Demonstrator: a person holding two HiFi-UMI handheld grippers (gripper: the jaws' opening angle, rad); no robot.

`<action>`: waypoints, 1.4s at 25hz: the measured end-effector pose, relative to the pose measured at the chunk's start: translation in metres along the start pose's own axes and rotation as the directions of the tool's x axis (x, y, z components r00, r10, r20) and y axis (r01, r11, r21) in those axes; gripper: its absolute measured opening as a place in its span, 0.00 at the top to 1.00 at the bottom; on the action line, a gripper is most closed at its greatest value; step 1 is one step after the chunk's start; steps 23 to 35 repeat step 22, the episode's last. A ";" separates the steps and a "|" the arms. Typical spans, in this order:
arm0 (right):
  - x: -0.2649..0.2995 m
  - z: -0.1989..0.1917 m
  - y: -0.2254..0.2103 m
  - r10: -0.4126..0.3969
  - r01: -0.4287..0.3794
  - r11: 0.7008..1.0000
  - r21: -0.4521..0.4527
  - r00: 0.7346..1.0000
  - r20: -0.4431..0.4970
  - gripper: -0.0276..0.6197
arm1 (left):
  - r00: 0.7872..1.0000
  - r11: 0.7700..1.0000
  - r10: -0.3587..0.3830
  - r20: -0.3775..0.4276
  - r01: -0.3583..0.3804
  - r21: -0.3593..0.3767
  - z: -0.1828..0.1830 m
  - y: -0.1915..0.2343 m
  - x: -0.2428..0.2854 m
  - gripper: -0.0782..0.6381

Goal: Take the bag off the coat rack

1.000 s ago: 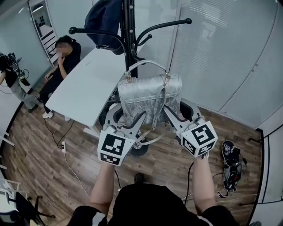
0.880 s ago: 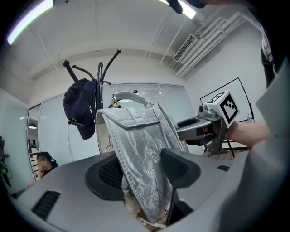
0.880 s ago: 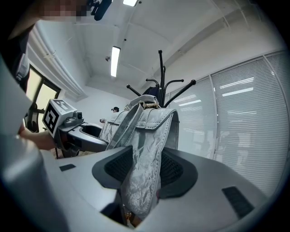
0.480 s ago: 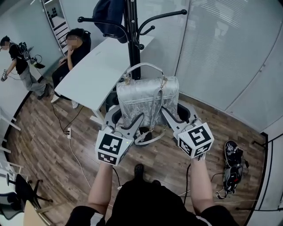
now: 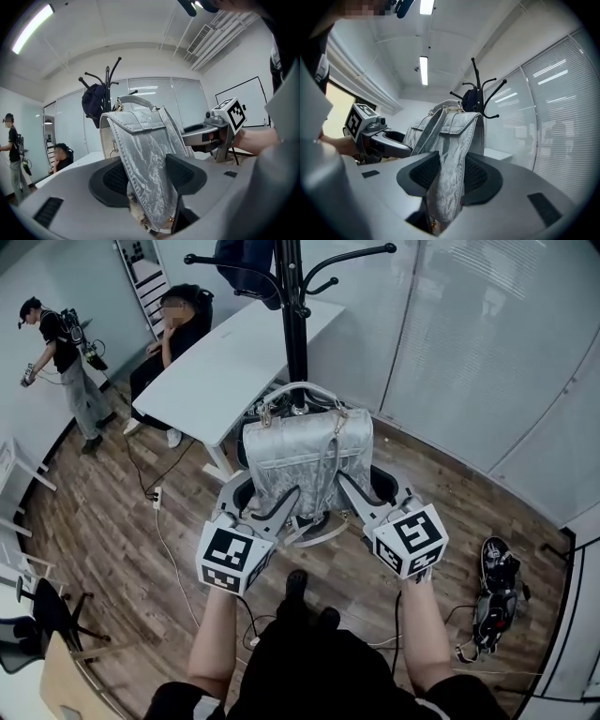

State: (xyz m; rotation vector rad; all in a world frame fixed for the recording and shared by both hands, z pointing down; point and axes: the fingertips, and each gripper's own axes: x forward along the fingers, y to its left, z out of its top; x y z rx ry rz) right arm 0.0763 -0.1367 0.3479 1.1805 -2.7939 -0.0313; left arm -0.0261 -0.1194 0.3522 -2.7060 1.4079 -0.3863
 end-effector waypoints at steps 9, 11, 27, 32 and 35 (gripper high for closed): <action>-0.017 -0.015 0.007 0.021 -0.021 1.000 0.004 0.999 -0.035 0.72 | 1.000 0.999 0.013 -0.016 -0.014 -0.037 -0.013 -0.021 -0.009 0.55; -0.020 -0.015 0.002 0.017 -0.017 1.000 0.004 0.999 -0.038 0.72 | 1.000 0.999 0.011 -0.013 -0.011 -0.039 -0.012 -0.024 -0.005 0.55; -0.025 -0.008 -0.005 -0.021 0.021 1.000 0.000 0.999 -0.039 0.73 | 1.000 0.999 -0.011 0.010 0.011 -0.032 -0.002 -0.026 0.000 0.57; -0.025 -0.008 -0.005 -0.021 0.021 1.000 0.000 0.999 -0.039 0.73 | 1.000 0.999 -0.011 0.010 0.011 -0.032 -0.002 -0.026 0.000 0.57; -0.025 -0.008 -0.005 -0.021 0.021 1.000 0.000 0.999 -0.039 0.73 | 1.000 0.999 -0.011 0.010 0.011 -0.032 -0.002 -0.026 0.000 0.57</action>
